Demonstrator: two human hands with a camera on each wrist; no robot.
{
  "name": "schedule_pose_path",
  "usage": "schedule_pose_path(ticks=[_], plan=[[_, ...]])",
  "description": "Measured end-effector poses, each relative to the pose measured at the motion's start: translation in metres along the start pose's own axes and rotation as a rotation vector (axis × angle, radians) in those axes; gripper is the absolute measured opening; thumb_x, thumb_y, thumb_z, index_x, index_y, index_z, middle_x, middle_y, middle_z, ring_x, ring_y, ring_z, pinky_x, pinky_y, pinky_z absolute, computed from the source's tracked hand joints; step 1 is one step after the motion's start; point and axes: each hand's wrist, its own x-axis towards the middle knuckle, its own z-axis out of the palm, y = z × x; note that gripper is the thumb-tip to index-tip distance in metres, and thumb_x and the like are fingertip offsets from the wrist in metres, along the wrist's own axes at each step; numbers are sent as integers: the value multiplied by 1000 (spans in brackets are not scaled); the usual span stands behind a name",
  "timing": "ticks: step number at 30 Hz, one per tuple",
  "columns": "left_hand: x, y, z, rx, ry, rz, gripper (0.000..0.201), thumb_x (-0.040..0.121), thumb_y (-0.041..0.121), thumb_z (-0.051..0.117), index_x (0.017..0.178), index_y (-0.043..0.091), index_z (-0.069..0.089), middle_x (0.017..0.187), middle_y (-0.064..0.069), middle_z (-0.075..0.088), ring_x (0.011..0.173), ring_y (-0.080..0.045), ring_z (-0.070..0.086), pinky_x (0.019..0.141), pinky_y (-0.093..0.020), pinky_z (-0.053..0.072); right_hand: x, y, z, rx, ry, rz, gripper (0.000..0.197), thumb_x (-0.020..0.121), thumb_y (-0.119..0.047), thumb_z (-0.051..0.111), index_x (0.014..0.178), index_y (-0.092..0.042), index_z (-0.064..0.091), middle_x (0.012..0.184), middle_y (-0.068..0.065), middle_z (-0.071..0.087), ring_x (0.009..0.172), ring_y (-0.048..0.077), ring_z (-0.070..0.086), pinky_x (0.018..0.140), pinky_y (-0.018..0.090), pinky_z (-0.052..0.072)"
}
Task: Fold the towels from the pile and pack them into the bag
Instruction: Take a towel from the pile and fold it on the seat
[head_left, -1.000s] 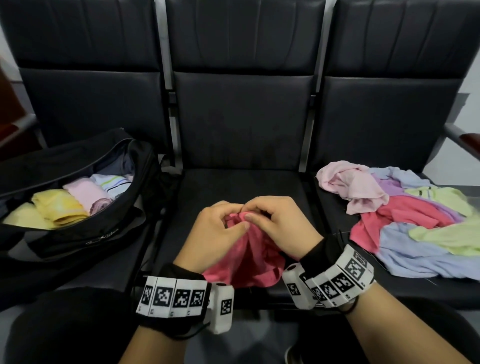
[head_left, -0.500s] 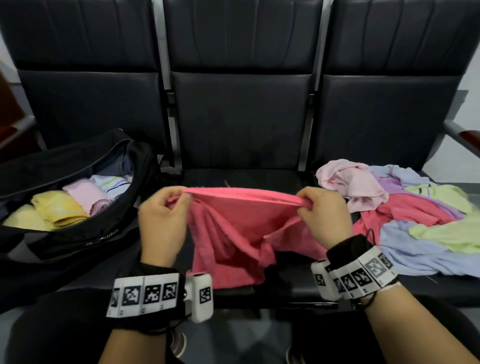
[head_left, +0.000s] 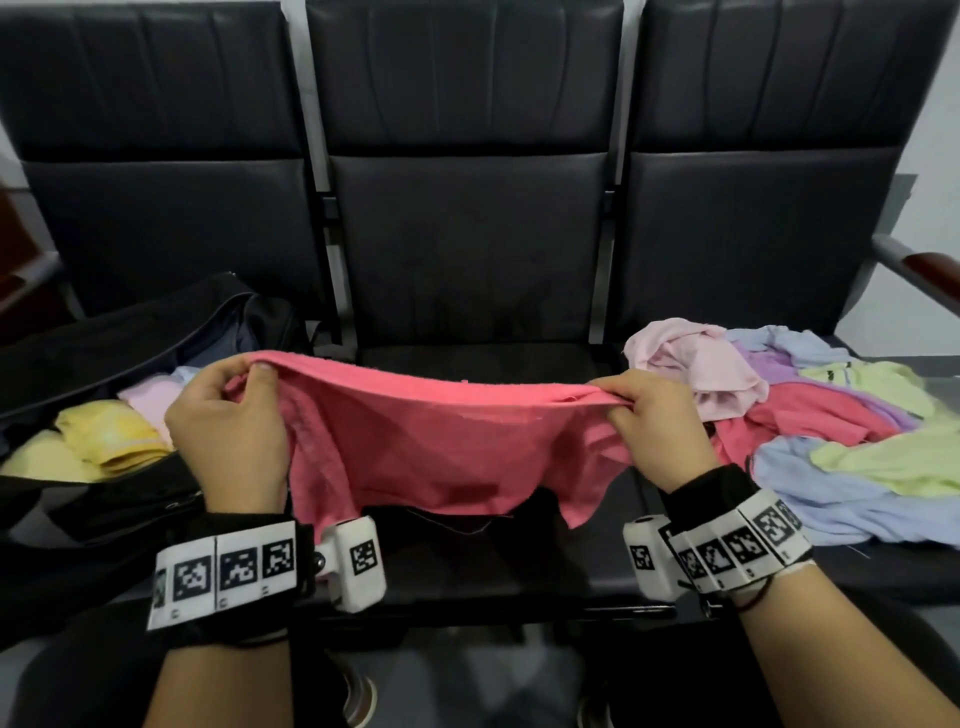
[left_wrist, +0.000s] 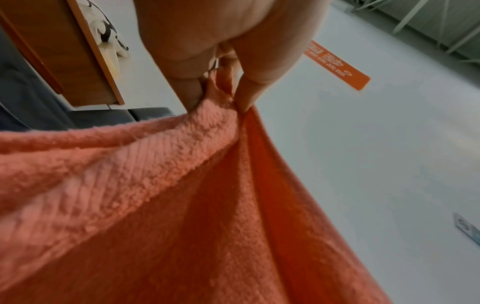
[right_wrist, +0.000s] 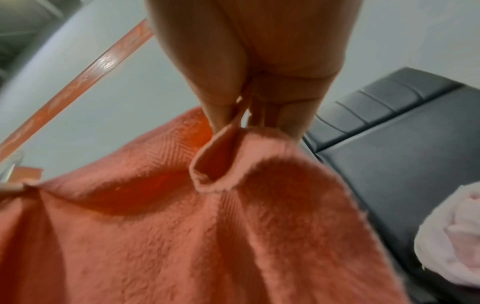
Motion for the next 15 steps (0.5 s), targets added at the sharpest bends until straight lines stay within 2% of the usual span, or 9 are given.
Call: schedule_pose_path(ticks=[2, 3, 5, 8, 10, 11, 13, 15], plan=[[4, 7, 6, 10, 7, 20, 21, 85, 27, 61, 94, 15, 76, 84, -7, 71, 75, -10, 62, 78, -34, 55, 1, 5, 0, -23, 3, 32, 23, 87, -3, 65, 99, -18, 78, 88, -4, 73, 83, 6, 67, 77, 20, 52], [7, 12, 10, 5, 14, 27, 21, 84, 27, 60, 93, 16, 76, 83, -6, 72, 75, -9, 61, 78, -32, 55, 0, 8, -2, -22, 12, 51, 16, 87, -10, 69, 96, -19, 78, 84, -7, 73, 81, 6, 67, 76, 24, 53], [14, 22, 16, -22, 31, 41, 19, 82, 27, 59, 89, 21, 75, 81, -3, 71, 74, -8, 61, 78, -33, 55, -1, 11, -6, -49, 89, 55, 4, 85, -22, 75, 87, -19, 78, 74, -12, 70, 74, 2, 65, 71, 26, 52], [16, 36, 28, -36, 25, 75, 16, 80, 28, 59, 86, 26, 74, 75, 10, 68, 69, 1, 60, 73, -23, 53, -3, 15, -11, -54, 214, 12, 13, 86, -28, 74, 81, -17, 77, 66, -12, 67, 66, 2, 62, 64, 28, 49], [4, 39, 40, -24, -74, 102, 12, 81, 24, 61, 83, 30, 72, 72, 19, 66, 68, 9, 58, 72, -18, 50, -5, 14, -7, 23, 200, 16, 14, 89, -26, 72, 81, -17, 77, 66, -12, 68, 63, 2, 61, 63, 27, 48], [-5, 37, 47, 0, -151, 106, 13, 81, 21, 63, 84, 31, 72, 74, 19, 67, 70, 7, 59, 75, -19, 51, -6, 12, -3, 107, 160, 41, 12, 91, -23, 70, 83, -18, 77, 66, -13, 67, 60, 1, 60, 60, 28, 48], [-27, 26, 58, 69, -307, 96, 20, 85, 11, 66, 89, 29, 72, 81, 12, 70, 78, -3, 64, 84, -27, 54, -11, 5, 6, 321, 47, 107, 13, 94, -14, 64, 93, -21, 75, 61, -10, 64, 50, 6, 56, 48, 28, 48], [-49, 14, 63, 101, -432, 76, 26, 88, 3, 64, 92, 27, 71, 87, 9, 71, 87, -11, 67, 90, -31, 55, -15, -2, 16, 520, -45, 154, 20, 97, -7, 57, 101, -21, 70, 59, 3, 56, 45, 19, 53, 40, 26, 43]])
